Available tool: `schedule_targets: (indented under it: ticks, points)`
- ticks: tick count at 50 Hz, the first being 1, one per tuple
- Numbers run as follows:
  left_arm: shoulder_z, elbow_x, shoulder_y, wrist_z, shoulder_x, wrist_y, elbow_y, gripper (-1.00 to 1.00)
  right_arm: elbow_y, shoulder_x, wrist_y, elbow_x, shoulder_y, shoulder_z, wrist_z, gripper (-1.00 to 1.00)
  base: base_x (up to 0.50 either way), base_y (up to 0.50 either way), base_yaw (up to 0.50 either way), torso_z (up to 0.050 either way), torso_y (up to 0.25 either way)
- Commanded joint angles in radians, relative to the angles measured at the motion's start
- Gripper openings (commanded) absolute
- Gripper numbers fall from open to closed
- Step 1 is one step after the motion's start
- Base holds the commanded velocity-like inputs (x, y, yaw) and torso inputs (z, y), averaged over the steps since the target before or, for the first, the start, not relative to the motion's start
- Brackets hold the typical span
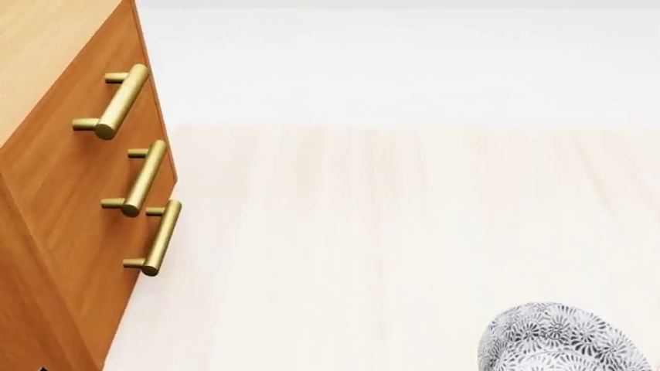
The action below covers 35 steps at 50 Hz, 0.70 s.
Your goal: Put the bowl on top of the cabinet.
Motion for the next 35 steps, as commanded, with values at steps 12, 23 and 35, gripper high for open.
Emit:
schedule_targets:
  ticks: [12,23,35]
  points:
    - [0.007,-0.004,-0.005,-0.009,-0.005,-0.007,-0.002,1.0,0.004,-0.014,-0.138,0.126,-0.049,0.057,-0.008,1.0,0.0,0.0,0.0,0.0,0.0]
    - [0.009,-0.004,-0.003,-0.014,-0.01,-0.005,0.003,1.0,0.017,0.006,-0.179,0.247,-0.052,0.077,-0.031,1.0,0.0,0.0,0.0,0.0,0.0]
    - [0.015,-0.004,-0.013,-0.015,-0.009,-0.007,-0.009,1.0,0.021,0.02,-0.206,0.328,-0.064,0.101,-0.039,1.0,0.0,0.0,0.0,0.0,0.0]
